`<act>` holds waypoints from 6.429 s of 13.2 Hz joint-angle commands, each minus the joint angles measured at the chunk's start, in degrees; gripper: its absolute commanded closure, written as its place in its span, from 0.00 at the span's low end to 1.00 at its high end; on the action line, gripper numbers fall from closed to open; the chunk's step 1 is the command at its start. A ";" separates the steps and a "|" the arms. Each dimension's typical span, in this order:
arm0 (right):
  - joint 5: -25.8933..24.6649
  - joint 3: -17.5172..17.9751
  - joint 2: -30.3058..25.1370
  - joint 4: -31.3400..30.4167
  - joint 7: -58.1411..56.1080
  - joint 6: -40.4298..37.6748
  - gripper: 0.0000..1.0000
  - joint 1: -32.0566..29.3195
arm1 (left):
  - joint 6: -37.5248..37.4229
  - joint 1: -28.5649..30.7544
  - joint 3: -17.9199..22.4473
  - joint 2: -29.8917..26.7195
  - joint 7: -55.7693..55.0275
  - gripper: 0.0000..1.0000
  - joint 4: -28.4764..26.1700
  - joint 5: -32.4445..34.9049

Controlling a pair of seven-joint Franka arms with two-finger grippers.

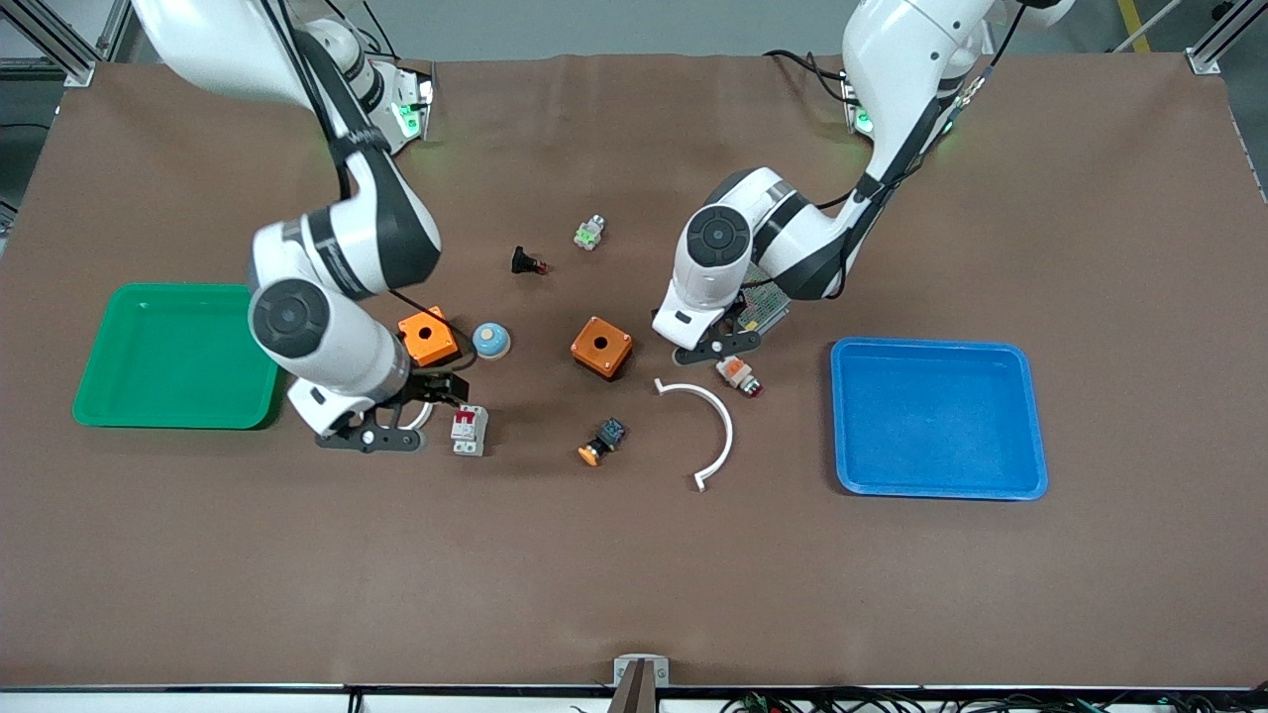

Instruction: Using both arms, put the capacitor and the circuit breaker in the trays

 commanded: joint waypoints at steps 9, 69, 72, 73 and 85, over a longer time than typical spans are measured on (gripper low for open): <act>4.44 -0.23 10.37 0.40 0.04 12.95 0.22 1.33 | 4.41 -1.68 0.41 5.25 -2.53 0.62 0.45 1.30; -3.73 -0.93 -30.67 -12.55 -20.81 -18.93 0.00 -24.26 | -42.34 40.87 -1.97 -33.93 50.46 0.00 15.84 -2.73; -3.73 -0.94 -30.50 -7.62 -17.11 -21.76 0.00 -21.27 | -42.96 28.16 9.33 -36.84 51.88 0.00 11.45 -3.27; -3.64 -0.94 -30.32 -6.21 -16.93 -22.55 0.00 -20.91 | -43.65 27.68 10.07 -37.02 52.14 0.00 11.35 -4.23; -3.38 -1.29 -28.74 4.18 -16.93 -22.91 0.00 -21.08 | -45.86 29.52 7.79 -40.88 53.18 0.00 8.36 -5.82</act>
